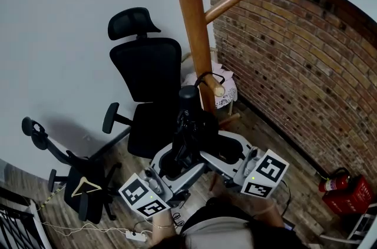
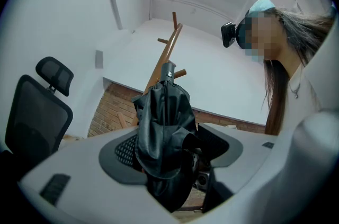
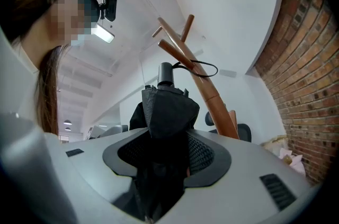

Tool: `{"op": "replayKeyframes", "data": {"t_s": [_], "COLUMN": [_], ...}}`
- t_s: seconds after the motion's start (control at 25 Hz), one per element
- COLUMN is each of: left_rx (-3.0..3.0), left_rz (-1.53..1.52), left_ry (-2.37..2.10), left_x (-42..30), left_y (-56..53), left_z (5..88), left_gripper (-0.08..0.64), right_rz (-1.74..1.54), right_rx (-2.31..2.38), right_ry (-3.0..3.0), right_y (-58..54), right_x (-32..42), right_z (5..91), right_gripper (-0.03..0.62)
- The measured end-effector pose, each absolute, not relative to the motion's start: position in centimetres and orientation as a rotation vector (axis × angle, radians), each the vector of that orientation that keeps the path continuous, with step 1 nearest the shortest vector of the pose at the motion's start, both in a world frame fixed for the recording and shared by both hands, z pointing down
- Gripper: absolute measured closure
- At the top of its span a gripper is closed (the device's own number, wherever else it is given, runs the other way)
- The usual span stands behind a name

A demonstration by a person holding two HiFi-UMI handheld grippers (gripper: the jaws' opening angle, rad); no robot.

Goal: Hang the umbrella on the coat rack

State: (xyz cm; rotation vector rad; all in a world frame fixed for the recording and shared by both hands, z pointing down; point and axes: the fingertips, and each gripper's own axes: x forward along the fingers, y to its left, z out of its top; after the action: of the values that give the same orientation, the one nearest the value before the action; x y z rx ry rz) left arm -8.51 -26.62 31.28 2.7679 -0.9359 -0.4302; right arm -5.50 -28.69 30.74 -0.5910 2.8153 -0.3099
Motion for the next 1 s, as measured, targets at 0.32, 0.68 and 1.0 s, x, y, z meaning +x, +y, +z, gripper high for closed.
{"op": "replayKeyframes", "data": {"t_s": [0.32, 0.68, 1.0], "left_rx": [2.705, 2.650, 2.622], "left_rz": [-0.390, -0.330, -0.309], "left_ry": [-0.911, -0.851, -0.804], "left_x": [-8.1, -7.3, -6.3], "left_y": [-27.5, -28.0, -28.2], "left_z": [33.7, 36.8, 38.8], "left_gripper": [0.245, 0.245, 0.245], "right_rz": [-0.409, -0.482, -0.477], "right_rx": [-0.630, -0.708, -0.752], "right_ry": [2.818, 2.828, 2.856], "right_y": [-29.6, -29.9, -30.0], "right_x": [-5.1, -4.4, -3.5], "right_z": [33.3, 36.6, 38.5], "right_gripper": [0.382, 0.382, 0.382]}}
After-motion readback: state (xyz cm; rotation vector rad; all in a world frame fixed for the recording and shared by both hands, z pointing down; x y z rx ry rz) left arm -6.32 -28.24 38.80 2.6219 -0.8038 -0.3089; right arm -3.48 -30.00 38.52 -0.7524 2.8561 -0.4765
